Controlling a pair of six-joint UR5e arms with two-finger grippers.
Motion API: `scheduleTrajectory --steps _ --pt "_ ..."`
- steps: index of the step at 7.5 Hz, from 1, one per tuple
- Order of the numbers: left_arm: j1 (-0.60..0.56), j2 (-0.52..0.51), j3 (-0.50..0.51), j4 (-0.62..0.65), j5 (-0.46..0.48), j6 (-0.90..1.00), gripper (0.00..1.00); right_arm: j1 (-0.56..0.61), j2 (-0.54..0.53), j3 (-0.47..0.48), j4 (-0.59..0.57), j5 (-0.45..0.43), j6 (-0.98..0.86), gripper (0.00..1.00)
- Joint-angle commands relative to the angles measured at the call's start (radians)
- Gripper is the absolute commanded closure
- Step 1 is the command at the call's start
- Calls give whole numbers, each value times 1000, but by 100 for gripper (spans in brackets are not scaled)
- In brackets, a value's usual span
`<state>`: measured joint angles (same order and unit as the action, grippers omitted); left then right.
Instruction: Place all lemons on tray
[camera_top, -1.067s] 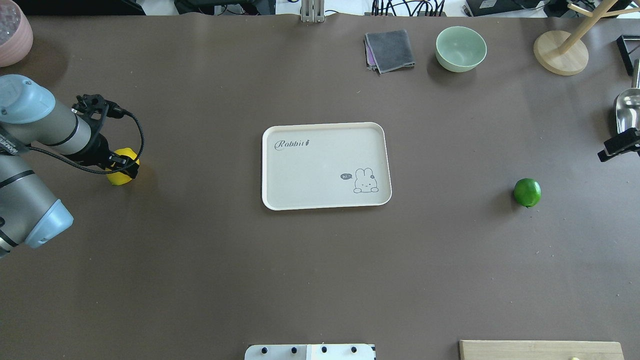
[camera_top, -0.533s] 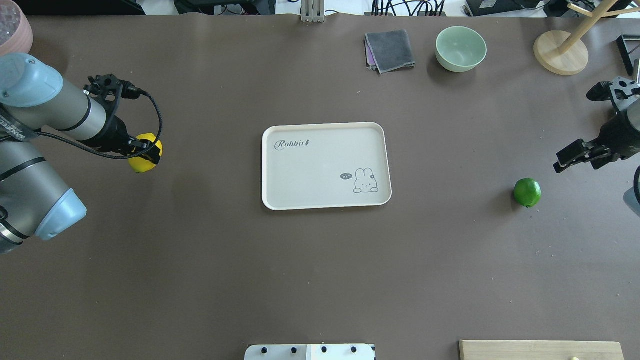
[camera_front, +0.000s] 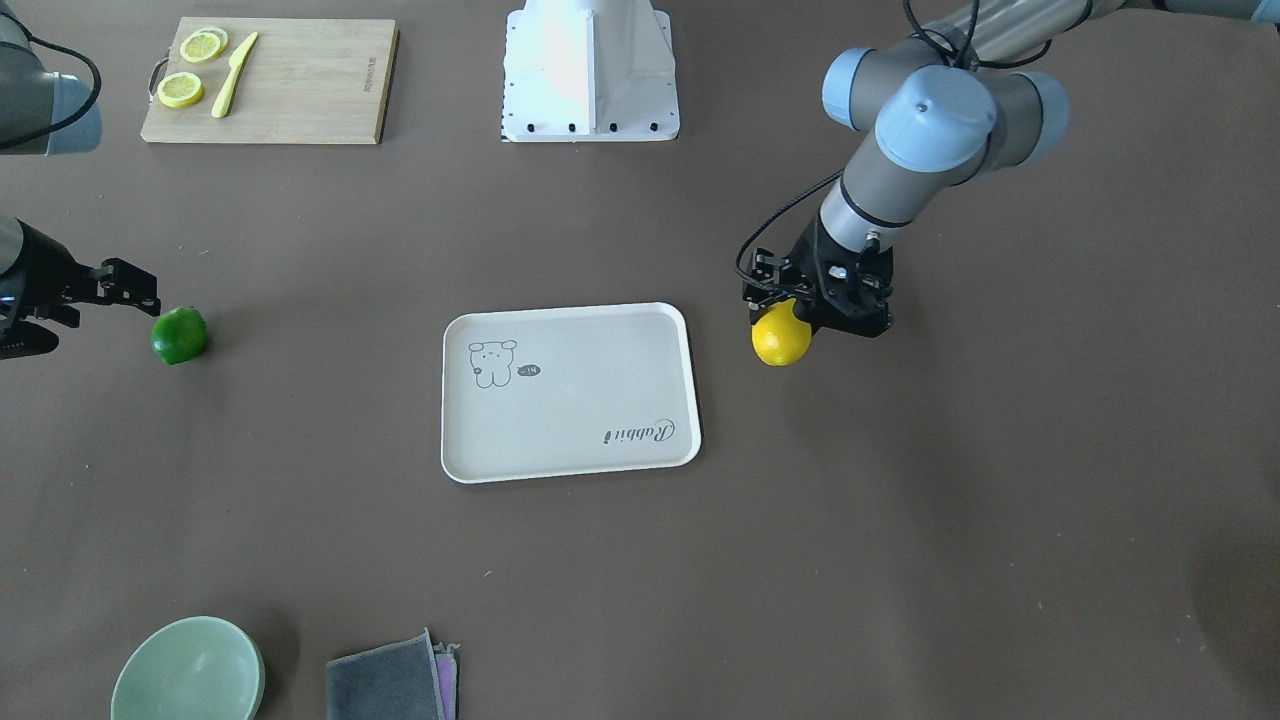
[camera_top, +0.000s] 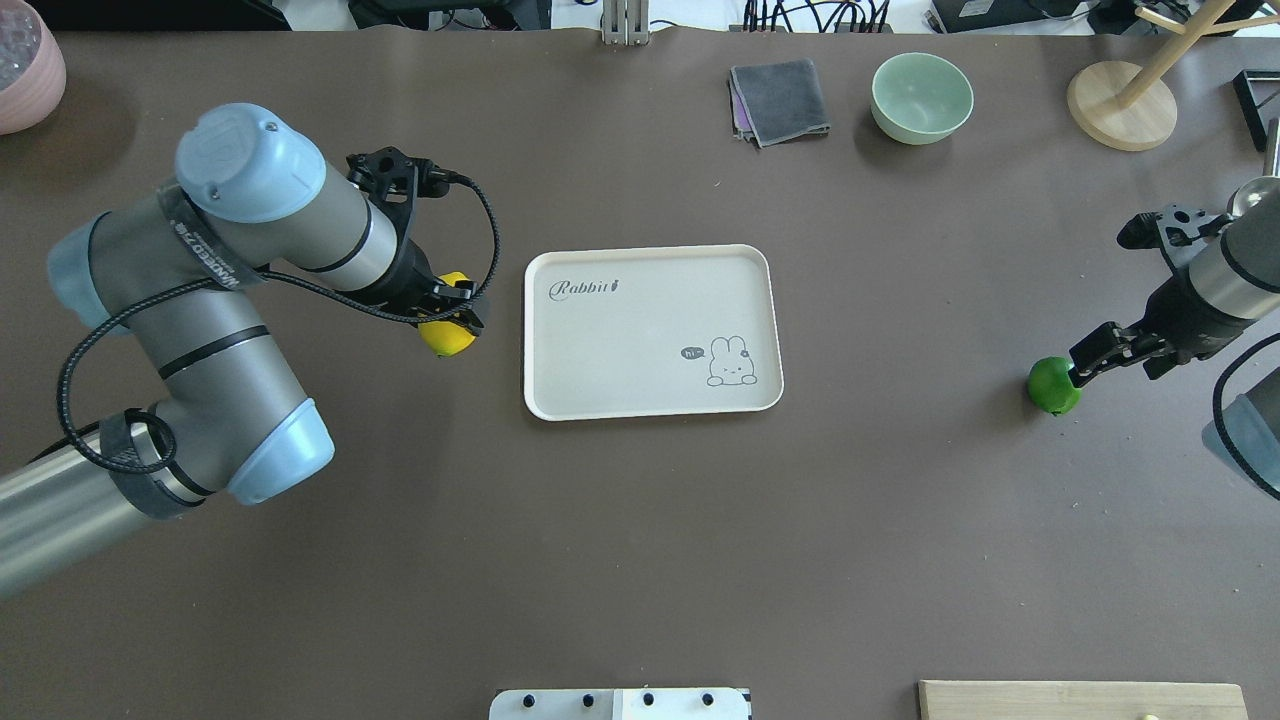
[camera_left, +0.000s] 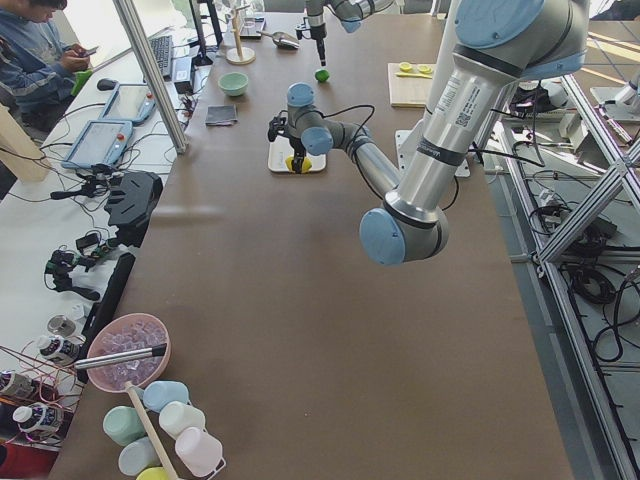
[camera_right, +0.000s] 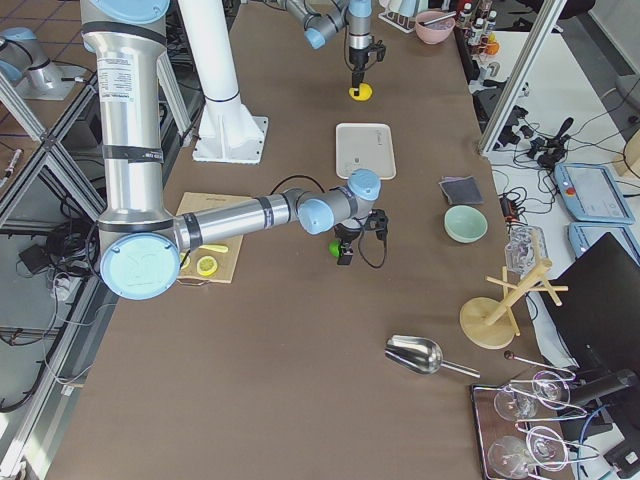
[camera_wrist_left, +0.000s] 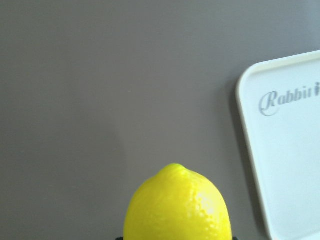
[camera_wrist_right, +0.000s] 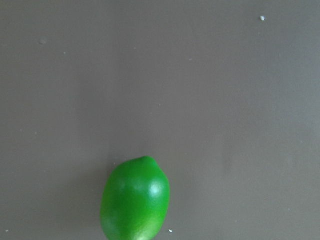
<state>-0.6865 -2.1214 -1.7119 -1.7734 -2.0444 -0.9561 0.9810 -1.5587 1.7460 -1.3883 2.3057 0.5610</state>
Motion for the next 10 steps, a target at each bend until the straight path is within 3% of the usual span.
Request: scheduleTrajectory --steps 1,5,6,7,8,9,10 --pt "45 -131 88 29 39 -53 100 -53 5 -6 0 -15 34 0" --pt "102 -201 210 19 118 -73 100 -107 29 -51 86 -40 114 1" --pt "114 -203 236 -9 134 -73 100 -110 32 -59 84 -39 114 28" --pt "122 -203 244 -24 141 -75 100 -110 34 -59 86 -37 114 65" --pt "123 -204 258 -26 147 -75 100 -110 40 -59 86 -38 111 91" --pt "123 -207 258 -26 147 -76 44 -110 43 -57 86 -39 102 100" --pt "123 -227 255 -17 145 -78 3 -102 69 -46 84 -31 103 100"
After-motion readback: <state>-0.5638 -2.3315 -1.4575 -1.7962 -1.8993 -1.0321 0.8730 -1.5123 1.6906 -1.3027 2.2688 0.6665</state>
